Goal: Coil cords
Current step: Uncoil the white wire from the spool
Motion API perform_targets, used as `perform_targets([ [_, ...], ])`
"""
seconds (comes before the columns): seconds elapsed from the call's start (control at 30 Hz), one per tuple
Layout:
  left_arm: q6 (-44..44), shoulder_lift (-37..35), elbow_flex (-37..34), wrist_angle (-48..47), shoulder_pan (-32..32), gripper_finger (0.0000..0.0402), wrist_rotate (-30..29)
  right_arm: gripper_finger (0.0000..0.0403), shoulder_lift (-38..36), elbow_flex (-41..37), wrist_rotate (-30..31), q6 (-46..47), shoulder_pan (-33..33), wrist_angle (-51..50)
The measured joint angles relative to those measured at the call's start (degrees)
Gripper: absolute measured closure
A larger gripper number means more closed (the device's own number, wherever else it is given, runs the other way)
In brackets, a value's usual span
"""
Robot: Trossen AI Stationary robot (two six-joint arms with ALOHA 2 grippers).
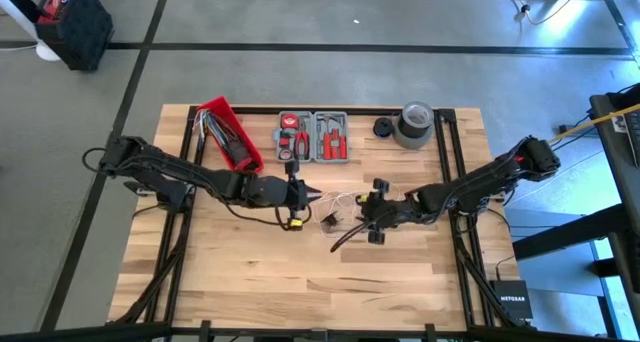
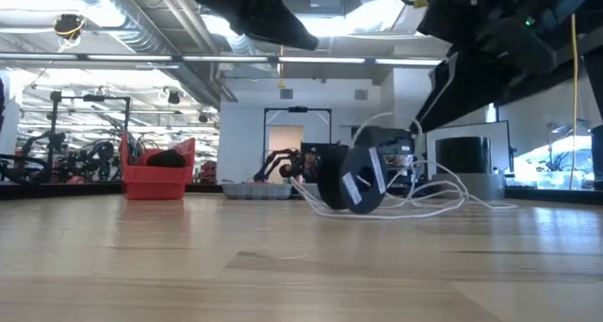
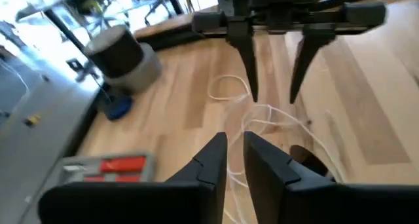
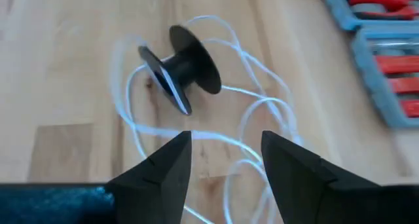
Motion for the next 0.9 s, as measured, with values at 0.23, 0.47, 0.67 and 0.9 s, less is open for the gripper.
perform_targets([
  [0.23, -3.6, 9.6, 0.0, 2.6, 0.2, 0.0346, 0.2, 0.0215, 6.6, -0.1, 2.6, -2.0, 0.4, 6.2],
  [0.47, -4.0, 15.0, 0.0, 3.3, -0.4, 0.0345, 0.2, 0.0215, 7.7, -0.2, 2.8, -3.1, 0.6, 6.6],
  [0.67, -6.3, 13.8, 0.0, 3.5, -2.0, 0.0345, 6.4, 0.0215, 7.7, -0.1, 2.2, -3.1, 2.2, 7.7],
  [0.9, -6.2, 16.6, 0.0, 5.8, -3.1, 0.0345, 9.1, 0.0215, 7.8, -0.1, 0.9, -3.8, 4.7, 11.6],
])
